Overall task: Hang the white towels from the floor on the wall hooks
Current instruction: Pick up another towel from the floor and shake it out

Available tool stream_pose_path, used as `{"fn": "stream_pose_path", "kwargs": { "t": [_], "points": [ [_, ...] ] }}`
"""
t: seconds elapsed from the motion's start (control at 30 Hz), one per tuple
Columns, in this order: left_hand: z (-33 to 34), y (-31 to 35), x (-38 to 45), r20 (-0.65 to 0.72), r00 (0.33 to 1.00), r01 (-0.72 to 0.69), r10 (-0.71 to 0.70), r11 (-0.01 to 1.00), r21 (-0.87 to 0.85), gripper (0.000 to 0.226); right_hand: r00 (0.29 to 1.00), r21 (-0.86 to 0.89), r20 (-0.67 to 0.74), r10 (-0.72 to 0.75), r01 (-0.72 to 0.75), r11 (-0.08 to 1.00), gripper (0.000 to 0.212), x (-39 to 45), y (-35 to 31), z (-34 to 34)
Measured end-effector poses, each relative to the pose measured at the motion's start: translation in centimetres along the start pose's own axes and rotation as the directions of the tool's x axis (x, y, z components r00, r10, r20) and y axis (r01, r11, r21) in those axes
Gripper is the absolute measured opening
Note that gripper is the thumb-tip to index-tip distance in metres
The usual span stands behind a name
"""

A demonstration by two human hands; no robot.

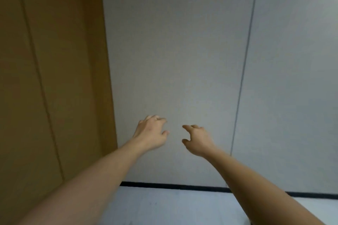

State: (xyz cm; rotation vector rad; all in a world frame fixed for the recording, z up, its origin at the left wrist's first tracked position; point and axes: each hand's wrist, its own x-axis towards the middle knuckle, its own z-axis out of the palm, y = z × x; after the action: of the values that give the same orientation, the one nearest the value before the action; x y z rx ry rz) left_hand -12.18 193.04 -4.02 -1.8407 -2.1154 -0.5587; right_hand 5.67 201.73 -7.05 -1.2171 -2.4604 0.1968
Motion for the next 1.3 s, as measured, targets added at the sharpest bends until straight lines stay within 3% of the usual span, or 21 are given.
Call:
{"fn": "stream_pose_path", "kwargs": {
  "t": [0.13, 0.27, 0.43, 0.6, 0.93, 1.17, 1.3],
  "points": [
    [8.3, 15.3, 2.1, 0.121, 0.985, -0.110, 0.123, 0.988, -0.111, 0.057, 0.979, -0.038, 0.011, 0.205, -0.205, 0.978, 0.063, -7.5, 16.0, -2.1],
    [16.7, 31.2, 2.2, 0.279, 0.920, -0.228, 0.275, 0.955, -0.191, 0.061, 0.905, 0.008, 0.051, 0.423, -0.424, 0.906, 0.066, -16.9, 31.1, -4.3],
    [23.9, 49.4, 0.2, 0.383, 0.799, -0.348, 0.463, 0.876, -0.333, 0.057, 0.730, 0.018, 0.066, 0.680, -0.683, 0.731, 0.066, -29.5, 45.4, -6.6],
    [30.2, 64.6, -2.9, 0.473, 0.586, -0.486, 0.659, 0.752, -0.445, 0.061, 0.502, 0.071, 0.097, 0.860, -0.865, 0.497, 0.065, -41.2, 55.1, -7.5],
    [43.8, 87.6, -4.7, 0.539, 0.221, -0.612, 0.813, 0.546, -0.572, 0.058, 0.062, 0.107, 0.156, 0.986, -0.993, 0.046, 0.065, -56.1, 70.9, -6.3],
    [52.8, 100.6, -3.3, 0.617, 0.030, -0.568, 0.786, 0.521, -0.637, 0.058, -0.185, 0.156, 0.267, 0.946, -0.960, -0.232, 0.065, -60.1, 81.6, -5.2],
    [56.6, 105.9, -2.5, 0.673, -0.023, -0.535, 0.739, 0.559, -0.633, 0.057, -0.278, 0.230, 0.311, 0.909, -0.906, -0.356, 0.062, -61.6, 86.1, -4.9]
  ]
}}
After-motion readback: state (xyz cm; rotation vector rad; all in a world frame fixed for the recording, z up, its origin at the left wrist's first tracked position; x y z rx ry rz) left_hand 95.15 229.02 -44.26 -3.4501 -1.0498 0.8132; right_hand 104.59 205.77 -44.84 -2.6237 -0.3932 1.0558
